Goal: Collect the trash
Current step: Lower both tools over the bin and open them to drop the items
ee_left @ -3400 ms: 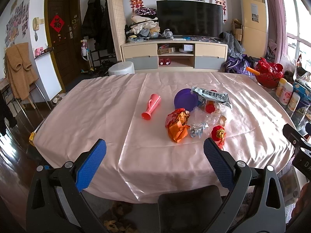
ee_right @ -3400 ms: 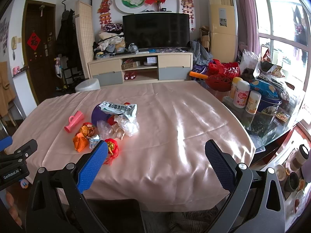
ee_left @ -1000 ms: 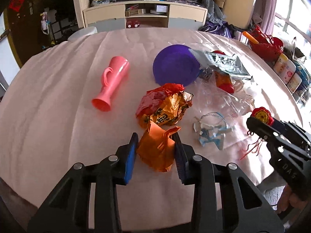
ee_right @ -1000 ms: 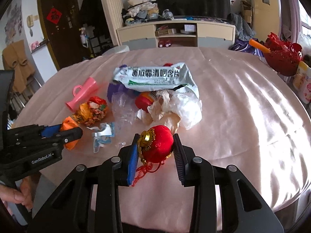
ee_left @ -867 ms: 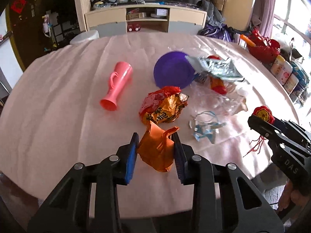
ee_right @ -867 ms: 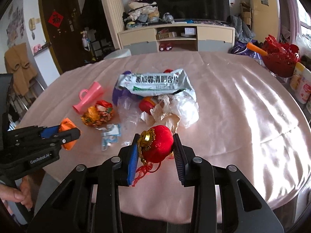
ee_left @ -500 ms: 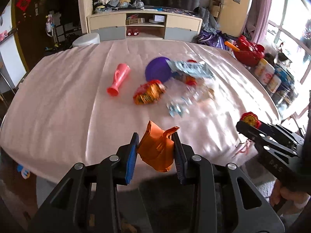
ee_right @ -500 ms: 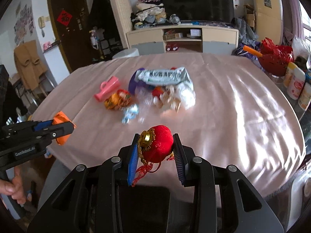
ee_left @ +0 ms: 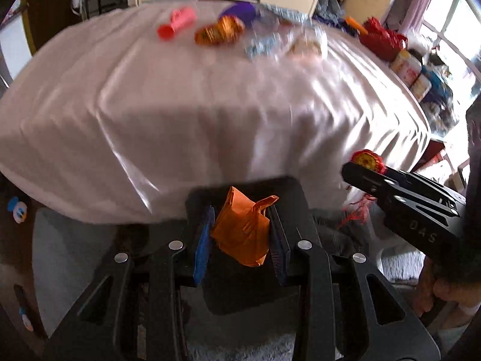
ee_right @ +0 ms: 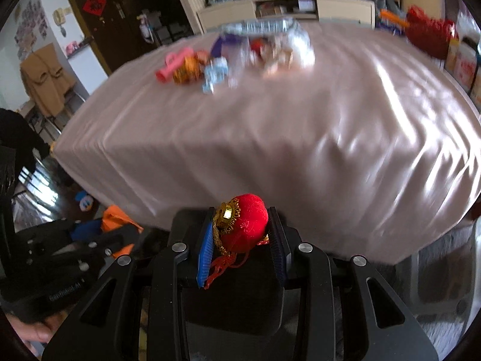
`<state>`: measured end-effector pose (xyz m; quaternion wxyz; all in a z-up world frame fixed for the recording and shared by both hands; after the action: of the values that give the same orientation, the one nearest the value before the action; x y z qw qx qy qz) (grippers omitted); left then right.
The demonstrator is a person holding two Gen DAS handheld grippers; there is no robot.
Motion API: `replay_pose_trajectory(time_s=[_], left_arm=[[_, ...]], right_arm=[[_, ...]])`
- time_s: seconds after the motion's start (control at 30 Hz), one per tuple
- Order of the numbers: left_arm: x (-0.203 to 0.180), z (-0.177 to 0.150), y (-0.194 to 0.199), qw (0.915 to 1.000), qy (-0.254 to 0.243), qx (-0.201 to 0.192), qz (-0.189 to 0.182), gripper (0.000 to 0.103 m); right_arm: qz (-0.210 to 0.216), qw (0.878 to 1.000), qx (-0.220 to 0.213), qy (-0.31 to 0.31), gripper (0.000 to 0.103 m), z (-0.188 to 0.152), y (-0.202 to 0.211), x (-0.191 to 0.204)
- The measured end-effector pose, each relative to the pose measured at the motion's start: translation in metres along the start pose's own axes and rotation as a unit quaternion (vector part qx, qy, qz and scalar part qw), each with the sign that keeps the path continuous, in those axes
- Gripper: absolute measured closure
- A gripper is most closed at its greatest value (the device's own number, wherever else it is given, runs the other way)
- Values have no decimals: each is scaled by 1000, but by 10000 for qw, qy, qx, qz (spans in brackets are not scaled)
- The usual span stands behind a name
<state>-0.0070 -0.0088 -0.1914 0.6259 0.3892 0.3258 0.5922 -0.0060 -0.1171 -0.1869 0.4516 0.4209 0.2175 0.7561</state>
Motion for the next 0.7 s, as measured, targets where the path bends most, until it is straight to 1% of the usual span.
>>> replay_pose_trajectory(time_s=[0.17,0.27,0.5,0.53,0.6,0.63,0.7], left_arm=[[-3,-21,-28,9991,-61,404,-93,70],[-3,-24,-35,9986,-98,514,-78,69],[-5,-26,-41,9980,-162,606,-52,64],[-5,-27,-42,9980,-162,605,-32,62],[-2,-26,-39,9981,-148,593,26,56],[0,-24,-38,9982,-127,580,43,54],[1,-21,-33,9984,-110,548,54,46]], right_arm=[[20,9993,325,-188,68,-18,-19,-6],[85,9987,448,-248,67,-22,-25,-7],[74,9986,482,-207,67,-21,-27,-2],[58,9986,479,-218,67,-20,-26,-2],[45,9987,447,-252,66,-17,-23,-4],[46,9987,429,-264,64,-15,-21,-5],[57,9989,374,-291,61,-12,-18,-6]])
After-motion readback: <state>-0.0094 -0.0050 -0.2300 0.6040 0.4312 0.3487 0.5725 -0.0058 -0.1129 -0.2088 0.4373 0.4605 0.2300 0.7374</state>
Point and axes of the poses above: each gripper's, at about its wrist camera, not at the fingertips, and y roughly against the way its jaws point, x to its left, z to its top, the point moved 7 cm from there along -y, roughly the way its jaws point, and after that the axes turned 14 degrees about z, right-handed, at the moved point
